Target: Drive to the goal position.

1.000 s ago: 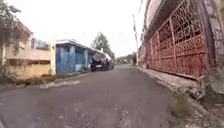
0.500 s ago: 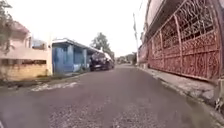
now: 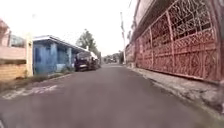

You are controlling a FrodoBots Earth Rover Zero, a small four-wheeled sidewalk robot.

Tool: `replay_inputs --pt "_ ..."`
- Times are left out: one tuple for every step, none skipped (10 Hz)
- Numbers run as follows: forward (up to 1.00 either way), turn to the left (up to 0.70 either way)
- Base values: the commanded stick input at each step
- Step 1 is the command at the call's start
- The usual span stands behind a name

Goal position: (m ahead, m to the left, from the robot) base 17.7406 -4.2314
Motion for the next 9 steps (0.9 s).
replay_inputs --pt "0.7 0.0" --pt "0.7 0.0" --pt "0.7 0.0" --pt "0.7 0.0" --pt "0.7 0.0" --pt "0.7 0.0" --pt "0.7 0.0" --pt "0.7 0.0" --pt "0.7 0.0"
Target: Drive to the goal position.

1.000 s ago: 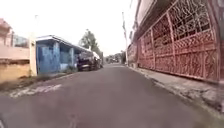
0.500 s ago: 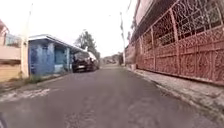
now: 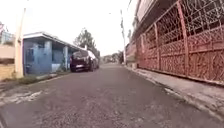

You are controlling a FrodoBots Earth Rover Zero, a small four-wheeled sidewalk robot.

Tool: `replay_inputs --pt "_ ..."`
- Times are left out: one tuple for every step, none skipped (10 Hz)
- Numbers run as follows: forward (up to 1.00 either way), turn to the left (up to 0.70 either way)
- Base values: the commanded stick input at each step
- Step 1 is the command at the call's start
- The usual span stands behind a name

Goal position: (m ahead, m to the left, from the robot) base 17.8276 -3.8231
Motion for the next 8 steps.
replay_inputs --pt "0.7 0.0" --pt "0.7 0.0" --pt "0.7 0.0" --pt "0.7 0.0" --pt "0.7 0.0" --pt "0.7 0.0" --pt "0.7 0.0" --pt "0.7 0.0"
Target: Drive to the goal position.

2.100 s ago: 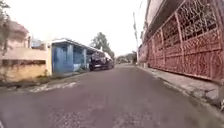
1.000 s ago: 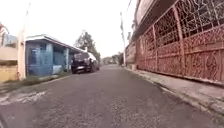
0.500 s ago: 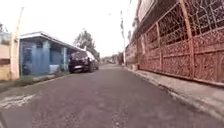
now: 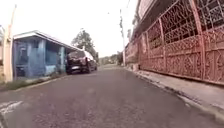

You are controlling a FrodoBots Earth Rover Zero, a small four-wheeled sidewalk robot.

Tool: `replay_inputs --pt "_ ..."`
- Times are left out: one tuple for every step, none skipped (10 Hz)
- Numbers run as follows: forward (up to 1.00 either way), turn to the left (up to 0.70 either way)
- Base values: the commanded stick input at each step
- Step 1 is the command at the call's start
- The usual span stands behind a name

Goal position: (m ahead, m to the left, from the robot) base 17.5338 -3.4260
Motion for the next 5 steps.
replay_inputs --pt "0.7 0.0" --pt "0.7 0.0" --pt "0.7 0.0" --pt "0.7 0.0" --pt "0.7 0.0"
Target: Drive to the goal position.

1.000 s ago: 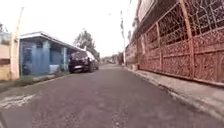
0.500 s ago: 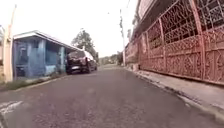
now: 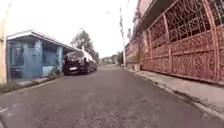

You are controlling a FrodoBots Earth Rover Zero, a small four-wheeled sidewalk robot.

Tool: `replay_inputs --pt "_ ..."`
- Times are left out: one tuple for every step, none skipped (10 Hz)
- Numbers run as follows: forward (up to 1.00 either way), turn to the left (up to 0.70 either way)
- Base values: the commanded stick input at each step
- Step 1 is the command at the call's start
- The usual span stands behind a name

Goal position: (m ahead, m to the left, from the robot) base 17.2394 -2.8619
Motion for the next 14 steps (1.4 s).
replay_inputs --pt "0.7 0.0" --pt "0.7 0.0" --pt "0.7 0.0" --pt "0.7 0.0" --pt "0.7 0.0" --pt "0.7 0.0" --pt "0.7 0.0" --pt "0.7 0.0" --pt "0.7 0.0" --pt "0.7 0.0" --pt "0.7 0.0" --pt "0.7 0.0" --pt "0.7 0.0" --pt "0.7 0.0"
